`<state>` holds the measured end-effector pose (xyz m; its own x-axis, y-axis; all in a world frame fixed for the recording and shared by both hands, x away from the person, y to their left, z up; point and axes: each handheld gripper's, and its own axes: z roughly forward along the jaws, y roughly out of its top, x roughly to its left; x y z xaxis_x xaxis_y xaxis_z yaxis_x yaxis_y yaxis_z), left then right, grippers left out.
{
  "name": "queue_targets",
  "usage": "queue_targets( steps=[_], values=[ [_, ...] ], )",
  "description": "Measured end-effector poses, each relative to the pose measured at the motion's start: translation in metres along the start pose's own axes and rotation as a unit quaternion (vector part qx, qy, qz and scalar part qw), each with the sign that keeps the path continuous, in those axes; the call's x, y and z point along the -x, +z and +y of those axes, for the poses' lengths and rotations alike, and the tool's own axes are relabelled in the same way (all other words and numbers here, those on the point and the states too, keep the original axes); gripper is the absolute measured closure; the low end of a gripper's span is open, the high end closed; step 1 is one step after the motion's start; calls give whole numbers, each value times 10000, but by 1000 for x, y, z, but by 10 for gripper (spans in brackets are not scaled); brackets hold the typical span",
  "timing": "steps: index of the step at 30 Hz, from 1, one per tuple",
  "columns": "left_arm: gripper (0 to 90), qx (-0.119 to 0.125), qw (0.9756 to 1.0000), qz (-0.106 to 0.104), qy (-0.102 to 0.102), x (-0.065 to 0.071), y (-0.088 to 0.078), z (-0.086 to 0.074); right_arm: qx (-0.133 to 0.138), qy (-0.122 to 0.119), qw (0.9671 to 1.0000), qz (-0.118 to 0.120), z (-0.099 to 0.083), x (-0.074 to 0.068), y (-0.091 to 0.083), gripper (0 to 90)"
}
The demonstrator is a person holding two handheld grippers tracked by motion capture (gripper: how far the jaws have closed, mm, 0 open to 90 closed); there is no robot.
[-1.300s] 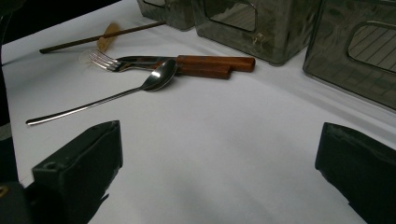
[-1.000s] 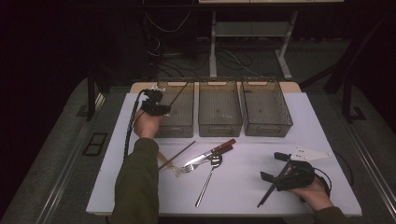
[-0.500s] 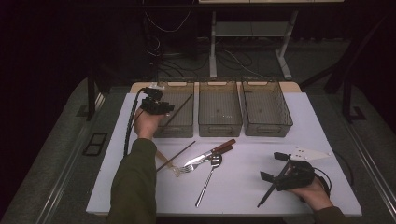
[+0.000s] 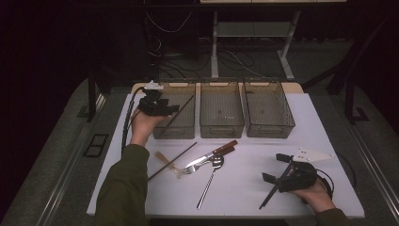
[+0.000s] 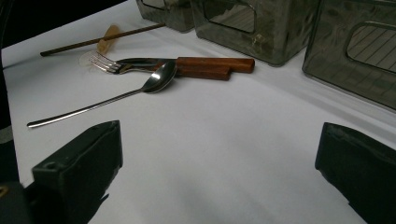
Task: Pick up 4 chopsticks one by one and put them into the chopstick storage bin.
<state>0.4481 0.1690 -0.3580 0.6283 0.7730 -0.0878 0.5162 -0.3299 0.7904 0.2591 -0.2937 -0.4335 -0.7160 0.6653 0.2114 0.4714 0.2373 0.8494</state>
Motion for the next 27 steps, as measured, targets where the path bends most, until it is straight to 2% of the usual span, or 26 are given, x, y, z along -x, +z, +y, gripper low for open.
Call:
queue_targets(
  steps=[3, 10, 13, 22, 27],
  values=[
    [326, 66, 9998, -175, 1, 3, -6, -3, -3, -4, 10000, -4, 0, 0, 0, 10],
    [229, 186, 9990, -378, 174, 13, -21, -11, 2, -20, 10000, -11, 0, 0, 0, 10],
    [212, 249, 9985, -465, 169, 18, -27, -17, -5, -20, 10000, -12, 0, 0, 1, 10],
    [116, 200, 9975, -607, 307, 35, -39, -37, -22, -23, 10000, 3, -1, 0, 1, 10],
    [112, 223, 9964, -719, 399, 46, -46, -53, -129, -53, 9999, 67, -3, 0, 4, 10]
  ],
)
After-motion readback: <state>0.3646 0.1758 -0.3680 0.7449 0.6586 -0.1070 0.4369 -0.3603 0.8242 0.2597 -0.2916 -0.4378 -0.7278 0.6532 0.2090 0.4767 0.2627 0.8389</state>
